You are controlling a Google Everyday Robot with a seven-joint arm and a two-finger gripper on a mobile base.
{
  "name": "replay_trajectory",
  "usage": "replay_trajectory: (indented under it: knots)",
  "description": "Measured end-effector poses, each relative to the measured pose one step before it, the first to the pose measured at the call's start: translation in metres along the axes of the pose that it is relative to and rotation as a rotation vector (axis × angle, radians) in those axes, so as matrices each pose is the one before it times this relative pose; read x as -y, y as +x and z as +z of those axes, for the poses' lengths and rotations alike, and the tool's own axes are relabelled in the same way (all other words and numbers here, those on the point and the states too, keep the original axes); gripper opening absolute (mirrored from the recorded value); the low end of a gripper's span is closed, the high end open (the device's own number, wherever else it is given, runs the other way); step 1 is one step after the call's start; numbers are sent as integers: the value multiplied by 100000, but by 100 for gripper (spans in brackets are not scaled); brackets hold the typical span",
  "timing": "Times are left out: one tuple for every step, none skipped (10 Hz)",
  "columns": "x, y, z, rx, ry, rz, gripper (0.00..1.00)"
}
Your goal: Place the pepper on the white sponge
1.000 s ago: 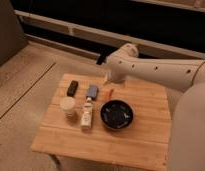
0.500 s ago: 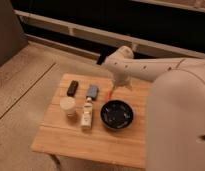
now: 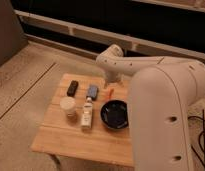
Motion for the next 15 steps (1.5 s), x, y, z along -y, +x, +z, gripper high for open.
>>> replay_trajectory:
  knots:
    - [179,-452,110,2192,-3670,2365,65]
    - [-119,-123,157,1636,-4022,1481,65]
    - [-31,114,153,576,-2199,56,65]
    - [421,208,133,-91,-572,160,65]
    - [-83,89,41,-270,-215,77,65]
    - [-344,-18,-1,-7,-216,-400,65]
    - [58,-23,-4,105,80,-42,65]
    - [173,-18,33,211,123,4,65]
    - [-154,-227,190,687,-938,222,65]
    - [-549,-733,383,1728,-3304,1153,65]
    - [-514,-986,731,1876,-4825,2285,65]
    - [-230,-412,747,247,-3558,2071,65]
    - [-248,-254,617,-53,-3244,1702,65]
    - [407,162,673,-896,-2094,1508,65]
    - [67,34,62,-126,-181,168,65]
